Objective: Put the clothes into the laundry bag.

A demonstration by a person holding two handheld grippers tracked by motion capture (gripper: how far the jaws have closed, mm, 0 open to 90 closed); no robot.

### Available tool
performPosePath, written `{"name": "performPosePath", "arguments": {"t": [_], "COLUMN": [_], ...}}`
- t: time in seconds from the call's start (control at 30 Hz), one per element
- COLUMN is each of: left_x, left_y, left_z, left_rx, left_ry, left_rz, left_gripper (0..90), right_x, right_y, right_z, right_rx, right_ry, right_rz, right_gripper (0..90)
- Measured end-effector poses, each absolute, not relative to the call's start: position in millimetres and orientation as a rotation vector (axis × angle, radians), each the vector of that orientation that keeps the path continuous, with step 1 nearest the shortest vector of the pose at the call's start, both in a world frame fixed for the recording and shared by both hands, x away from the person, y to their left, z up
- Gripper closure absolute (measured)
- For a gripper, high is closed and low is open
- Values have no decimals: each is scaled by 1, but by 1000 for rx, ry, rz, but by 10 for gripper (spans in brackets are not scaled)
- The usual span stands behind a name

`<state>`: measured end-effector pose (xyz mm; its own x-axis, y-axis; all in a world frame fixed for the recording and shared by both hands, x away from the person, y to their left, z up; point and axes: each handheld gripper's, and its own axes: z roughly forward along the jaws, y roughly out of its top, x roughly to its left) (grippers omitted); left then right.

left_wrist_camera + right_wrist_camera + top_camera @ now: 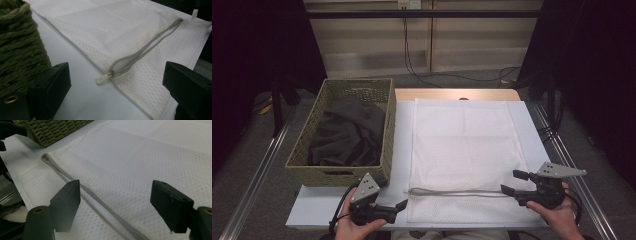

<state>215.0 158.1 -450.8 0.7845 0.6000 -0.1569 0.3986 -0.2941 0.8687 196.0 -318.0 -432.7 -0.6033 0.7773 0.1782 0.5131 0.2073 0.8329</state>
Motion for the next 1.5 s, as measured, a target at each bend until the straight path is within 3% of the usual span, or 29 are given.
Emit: {"name": "performPosePath", "arguments": {"t": [0.7, 1.13, 1.3, 1.5], "left_x": [215, 215, 215, 215], "left_y": [156, 154, 154, 154], "left_z": [-450, -450, -450, -450], "left_rx": [1933, 1941, 1948, 1947], "left_ry": [717, 705, 708, 709], "left_rz": [252, 253, 259, 259], "left_gripper": [80, 80, 80, 81], "right_x": [199, 232, 246, 258], "right_y": [-296, -250, -238, -233], "right_z": [-436, -451, -459, -472], "right_rx": [1144, 1030, 1004, 1012], "right_ry": [2334, 2498, 2549, 2584], "right_rz": [1346, 1262, 1225, 1144], "right_gripper": [273, 358, 448, 456]}}
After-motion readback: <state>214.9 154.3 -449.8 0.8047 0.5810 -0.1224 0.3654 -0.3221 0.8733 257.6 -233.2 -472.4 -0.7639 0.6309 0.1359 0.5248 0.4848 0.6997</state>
